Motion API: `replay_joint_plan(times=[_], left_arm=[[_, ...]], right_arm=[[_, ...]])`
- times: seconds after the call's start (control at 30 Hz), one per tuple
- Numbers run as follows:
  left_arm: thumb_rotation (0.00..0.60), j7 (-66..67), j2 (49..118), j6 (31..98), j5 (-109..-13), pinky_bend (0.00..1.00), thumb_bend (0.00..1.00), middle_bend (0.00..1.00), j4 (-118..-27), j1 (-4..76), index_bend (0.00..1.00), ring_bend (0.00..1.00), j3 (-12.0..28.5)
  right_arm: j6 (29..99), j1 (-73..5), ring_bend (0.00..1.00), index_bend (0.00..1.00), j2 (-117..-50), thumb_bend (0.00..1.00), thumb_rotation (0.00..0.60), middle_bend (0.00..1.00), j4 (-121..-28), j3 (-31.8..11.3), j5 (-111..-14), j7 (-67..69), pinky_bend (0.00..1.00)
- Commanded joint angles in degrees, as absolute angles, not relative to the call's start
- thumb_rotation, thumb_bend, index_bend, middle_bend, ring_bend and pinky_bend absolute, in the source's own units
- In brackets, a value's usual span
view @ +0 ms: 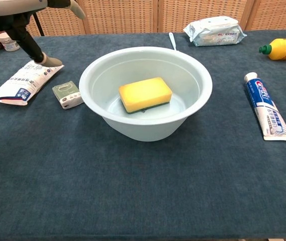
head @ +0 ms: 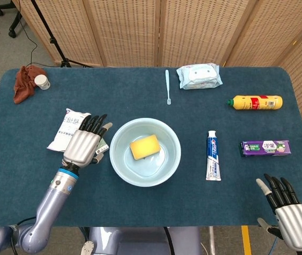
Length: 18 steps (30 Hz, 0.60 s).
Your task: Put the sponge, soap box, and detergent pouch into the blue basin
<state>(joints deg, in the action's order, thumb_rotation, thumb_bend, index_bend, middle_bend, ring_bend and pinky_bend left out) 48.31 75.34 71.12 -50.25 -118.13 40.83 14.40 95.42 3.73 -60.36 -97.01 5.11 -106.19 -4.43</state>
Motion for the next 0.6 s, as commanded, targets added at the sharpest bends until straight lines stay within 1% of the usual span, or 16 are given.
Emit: replay_joint_plan(times=[0.03, 0.23, 0.37, 0.6], left_arm=[[0.600, 47.30, 71.36, 70.68, -48.95, 0.04, 0.23, 0.00, -120.17, 39.64, 0.08, 0.00, 12.85], [0.600, 47.90, 67.56, 70.46, -47.88, 0.02, 0.23, 0.00, -121.22, 39.64, 0.07, 0.00, 11.01], [0.600, 47.34, 66.96, 70.21, -47.50, 0.00, 0.23, 0.00, -119.79, 39.53, 0.06, 0.00, 9.81], [0.600, 45.29, 67.44, 69.08, -45.22, 0.00, 0.23, 0.00, -116.01, 39.89, 0.06, 0.00, 9.06]], right_arm=[[95.26, 3.74, 0.00, 0.06, -60.48, 0.10, 0.600, 0.00, -97.02, 5.19, -106.29, -4.76, 0.00], [94.98, 3.73, 0.00, 0.06, -60.74, 0.10, 0.600, 0.00, -97.05, 5.34, -106.62, -5.42, 0.00], [95.07, 3.76, 0.00, 0.06, -60.77, 0.10, 0.600, 0.00, -97.08, 5.35, -106.71, -5.52, 0.00], [94.88, 3.73, 0.00, 0.06, -60.84, 0.10, 0.600, 0.00, -97.09, 5.35, -106.62, -5.64, 0.00]])
